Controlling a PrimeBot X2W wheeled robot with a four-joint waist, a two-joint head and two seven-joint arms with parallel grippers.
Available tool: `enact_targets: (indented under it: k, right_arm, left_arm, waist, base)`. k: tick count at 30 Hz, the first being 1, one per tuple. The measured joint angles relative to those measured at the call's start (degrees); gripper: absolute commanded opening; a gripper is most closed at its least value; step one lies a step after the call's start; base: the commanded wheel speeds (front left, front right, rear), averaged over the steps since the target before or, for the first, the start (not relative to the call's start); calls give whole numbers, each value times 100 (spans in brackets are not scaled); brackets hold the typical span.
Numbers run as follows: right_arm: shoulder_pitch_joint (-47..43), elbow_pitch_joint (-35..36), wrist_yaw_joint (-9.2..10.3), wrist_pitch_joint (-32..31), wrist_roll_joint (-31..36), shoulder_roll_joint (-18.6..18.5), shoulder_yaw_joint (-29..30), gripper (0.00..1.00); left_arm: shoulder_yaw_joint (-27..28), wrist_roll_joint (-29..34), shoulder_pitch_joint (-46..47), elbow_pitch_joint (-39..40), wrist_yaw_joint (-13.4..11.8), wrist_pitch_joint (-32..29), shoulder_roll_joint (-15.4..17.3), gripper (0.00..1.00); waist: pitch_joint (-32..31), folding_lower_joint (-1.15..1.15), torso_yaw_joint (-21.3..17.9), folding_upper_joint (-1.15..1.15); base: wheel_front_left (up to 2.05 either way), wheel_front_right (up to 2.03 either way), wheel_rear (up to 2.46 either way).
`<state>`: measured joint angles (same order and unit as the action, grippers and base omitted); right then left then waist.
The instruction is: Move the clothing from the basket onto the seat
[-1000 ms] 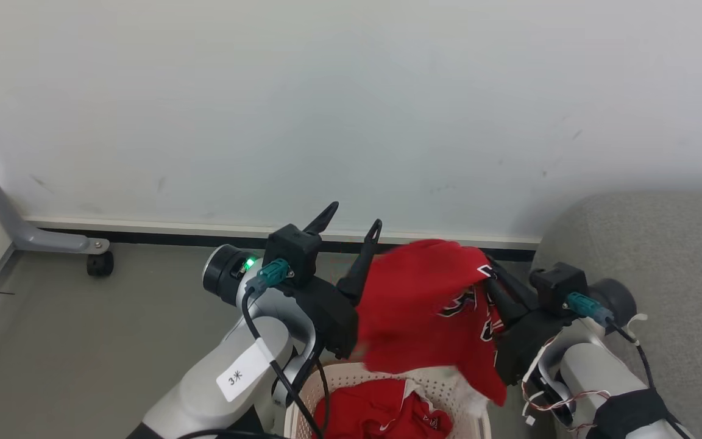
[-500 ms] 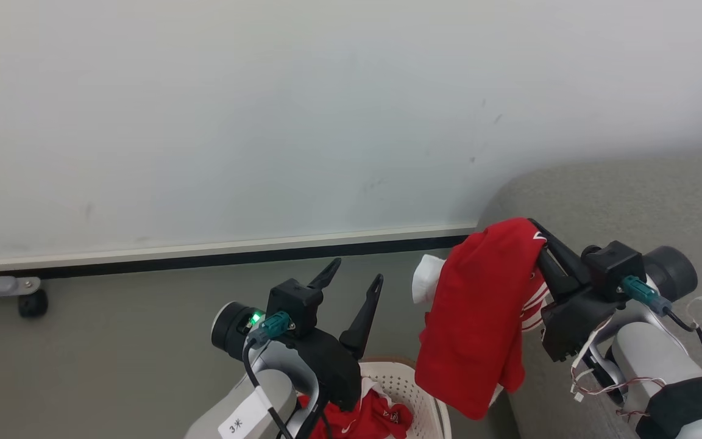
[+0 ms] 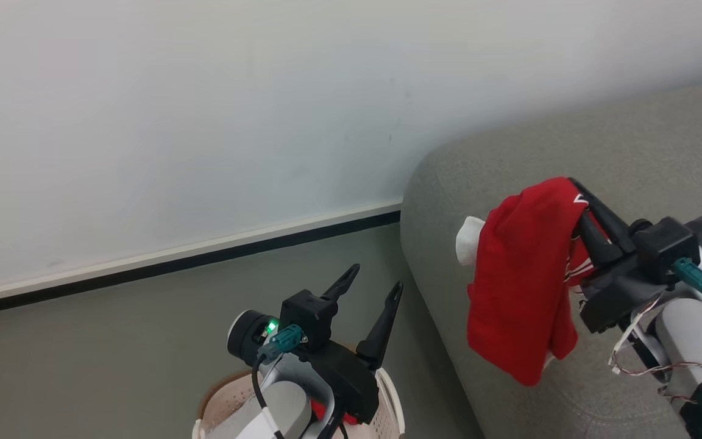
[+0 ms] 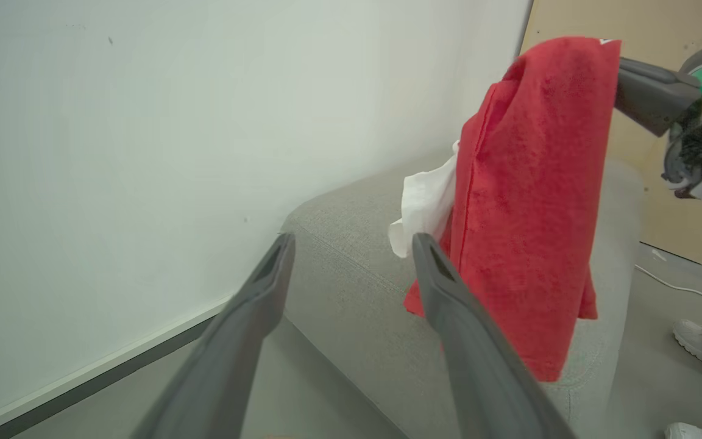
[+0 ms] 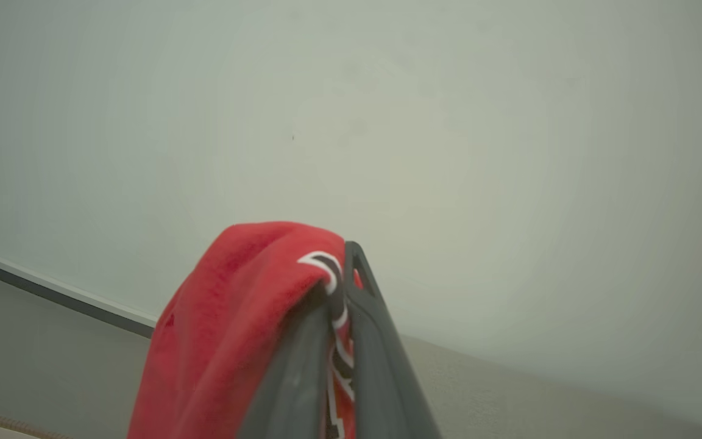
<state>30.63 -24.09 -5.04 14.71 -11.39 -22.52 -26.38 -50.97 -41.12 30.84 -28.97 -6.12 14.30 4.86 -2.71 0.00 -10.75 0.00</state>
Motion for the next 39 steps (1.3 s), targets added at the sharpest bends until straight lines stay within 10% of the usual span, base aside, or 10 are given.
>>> enact_targets:
  k: [11,39]
  right_arm:
    - [904,255,3,-165,-77,-370,523,0]
    - [4398,-1680,29,-547,-255,-1099,1390,0]
  left_arm:
    - [68,358,84,227,-47,1,44,100]
    - [151,1462,1266,1272,-94,-111,617,100]
  waist:
    - [776,0,-329,0]
    - [3235,1,95,1]
  base:
    - [0,0,0]
    - [0,0,0]
